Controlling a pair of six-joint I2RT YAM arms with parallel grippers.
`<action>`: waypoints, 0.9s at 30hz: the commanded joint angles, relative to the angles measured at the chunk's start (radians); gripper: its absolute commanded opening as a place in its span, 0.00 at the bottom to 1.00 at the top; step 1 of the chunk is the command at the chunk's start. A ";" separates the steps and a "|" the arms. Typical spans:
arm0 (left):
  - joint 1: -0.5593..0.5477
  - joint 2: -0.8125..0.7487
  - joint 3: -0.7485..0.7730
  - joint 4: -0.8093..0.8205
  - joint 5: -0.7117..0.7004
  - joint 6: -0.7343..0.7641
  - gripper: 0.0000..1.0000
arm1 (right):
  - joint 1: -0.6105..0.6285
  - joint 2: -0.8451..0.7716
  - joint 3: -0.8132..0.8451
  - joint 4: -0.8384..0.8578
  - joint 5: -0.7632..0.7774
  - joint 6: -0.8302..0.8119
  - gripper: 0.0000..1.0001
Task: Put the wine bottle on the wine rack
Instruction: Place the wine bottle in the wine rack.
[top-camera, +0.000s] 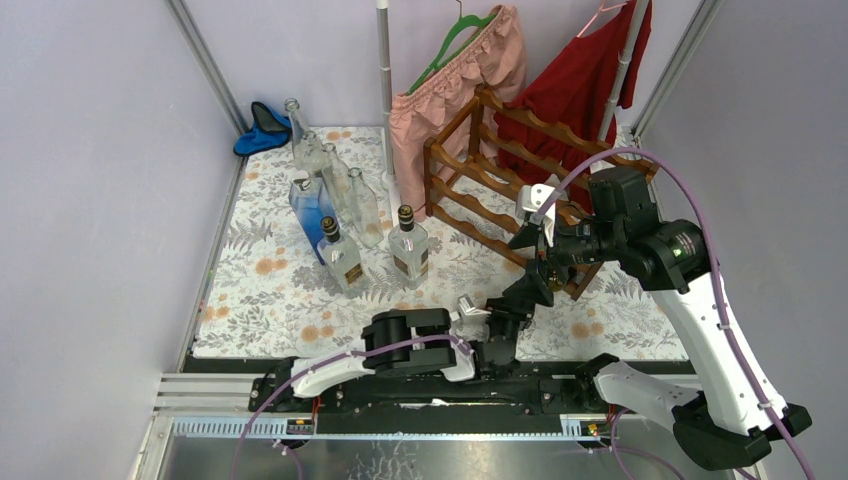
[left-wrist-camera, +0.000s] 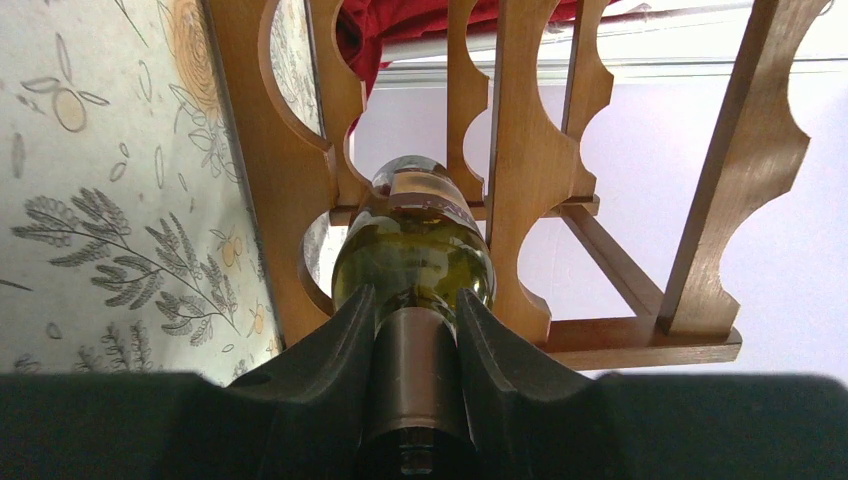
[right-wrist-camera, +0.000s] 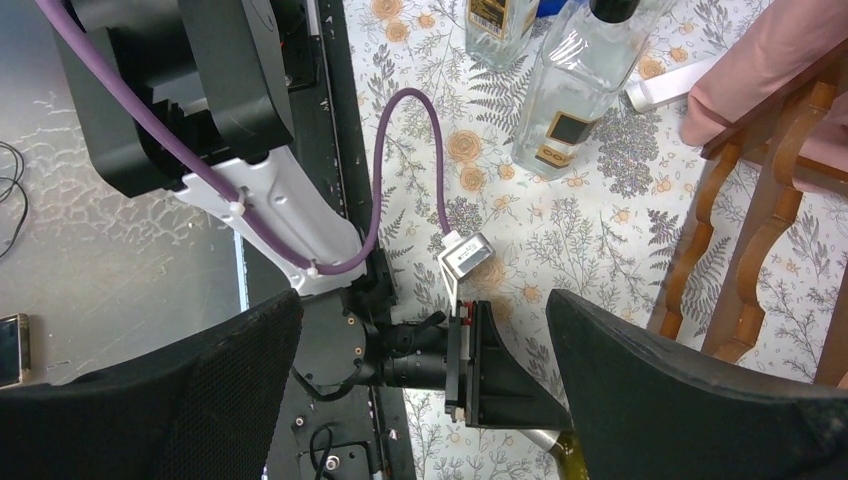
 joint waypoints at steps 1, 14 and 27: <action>0.016 0.010 0.100 0.130 -0.039 -0.015 0.00 | -0.005 0.006 0.030 -0.010 -0.017 -0.015 1.00; 0.036 0.024 0.176 -0.084 -0.102 -0.197 0.00 | -0.005 0.026 0.037 -0.026 -0.030 -0.027 1.00; 0.040 0.086 0.339 -0.233 -0.086 -0.257 0.00 | -0.005 0.022 0.042 -0.055 -0.032 -0.048 1.00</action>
